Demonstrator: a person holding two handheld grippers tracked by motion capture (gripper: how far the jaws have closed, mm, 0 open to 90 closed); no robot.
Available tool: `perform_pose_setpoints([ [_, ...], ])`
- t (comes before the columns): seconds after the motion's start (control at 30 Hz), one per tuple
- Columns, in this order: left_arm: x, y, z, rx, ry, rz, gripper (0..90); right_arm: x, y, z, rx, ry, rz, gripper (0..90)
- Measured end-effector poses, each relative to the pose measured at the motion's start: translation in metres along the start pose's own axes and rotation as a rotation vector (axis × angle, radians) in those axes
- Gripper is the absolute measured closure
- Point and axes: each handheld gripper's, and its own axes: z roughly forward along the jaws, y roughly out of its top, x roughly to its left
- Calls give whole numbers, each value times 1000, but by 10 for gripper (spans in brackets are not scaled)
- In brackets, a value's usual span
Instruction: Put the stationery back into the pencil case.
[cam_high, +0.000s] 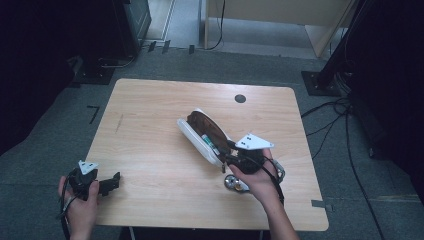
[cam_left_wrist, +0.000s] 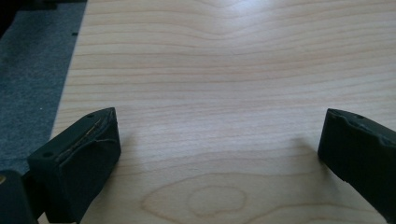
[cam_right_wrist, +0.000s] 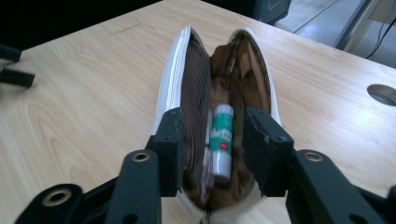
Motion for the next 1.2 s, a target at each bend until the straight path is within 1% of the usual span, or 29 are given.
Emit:
perform_pose_setpoints([
  [0.03, 0, 0, 0, 0, 0, 0, 0, 0, 0, 0, 0, 0, 0, 579],
  [0.07, 0, 1, -1, -10, 5, -10, 0, -1, -9, -7, 5, -11, -21, 551],
  [0.1, -2, 2, -2, -16, -3, -12, 0, -2, -12, -9, 3, -13, -26, 543],
  [0.13, -4, 3, -3, -16, -23, -13, 0, -3, -17, -13, 4, -14, -29, 539],
  [0.17, -7, 3, -5, -20, -57, -14, 0, -4, -22, -15, 3, -10, -26, 530],
  [0.2, -9, 4, -6, -26, -73, -15, 0, -5, -28, -18, 4, 1, -20, 522],
  [0.27, -19, 6, -9, -28, -95, -2, 0, -7, -36, -20, 14, 7, -20, 510],
  [0.33, -30, 9, -10, -25, -108, 27, 0, -8, -47, -21, 23, 24, -27, 492],
  [0.37, -36, 10, -10, -21, -125, 45, 0, -8, -52, -21, 31, 29, -18, 489],
  [0.43, -44, 12, -10, -19, -153, 64, 0, -10, -63, -21, 32, 42, -3, 483],
  [0.5, -53, 13, -10, -18, -183, 80, 0, -12, -73, -20, 37, 51, 12, 475],
  [0.53, -53, 13, -10, -18, -183, 80, 0, -12, -73, -20, 37, 51, 12, 475],
  [0.57, -61, 15, -10, -18, -210, 95, 0, -13, -83, -19, 45, 66, 16, 460],
  [0.6, -61, 15, -10, -18, -210, 95, 0, -13, -86, -18, 49, 73, 16, 454],
  [0.63, -70, 16, -10, -20, -232, 113, 0, -13, -91, -17, 59, 86, 27, 440],
  [0.67, -75, 17, -10, -20, -237, 124, 0, -13, -93, -16, 64, 91, 30, 440],
  [0.7, -75, 17, -10, -20, -237, 124, 0, -13, -93, -16, 64, 91, 30, 440],
  [0.73, -84, 18, -8, -16, -256, 149, 0, -13, -101, -13, 82, 109, 32, 432],
  [0.8, -94, 19, -6, -14, -277, 172, 0, -13, -105, -11, 99, 116, 28, 432],
  [0.87, -101, 21, -5, -14, -294, 181, 0, -13, -110, -11, 115, 128, 23, 437],
  [0.9, -101, 21, -5, -14, -294, 181, 0, -13, -110, -11, 115, 128, 23, 437],
  [0.93, -108, 24, -3, -10, -305, 199, 0, -13, -114, -11, 133, 135, 14, 444],
  [0.97, -111, 27, -3, -13, -314, 208, 0, -13, -115, -11, 138, 135, 9, 445],
  [1.07, -117, 33, -5, -27, -341, 228, 0, -12, -119, -10, 156, 134, -4, 473],
  [1.1, -119, 34, -5, -34, -362, 231, 0, -11, -119, -9, 165, 137, -8, 487],
  [1.13, -120, 36, -5, -45, -384, 231, 0, -11, -119, -8, 165, 145, -8, 494],
  [1.17, -120, 36, -5, -45, -384, 231, 0, -11, -119, -7, 166, 156, -3, 502],
  [1.2, -122, 37, -6, -53, -399, 230, 0, -10, -118, -6, 166, 166, -9, 510],
])
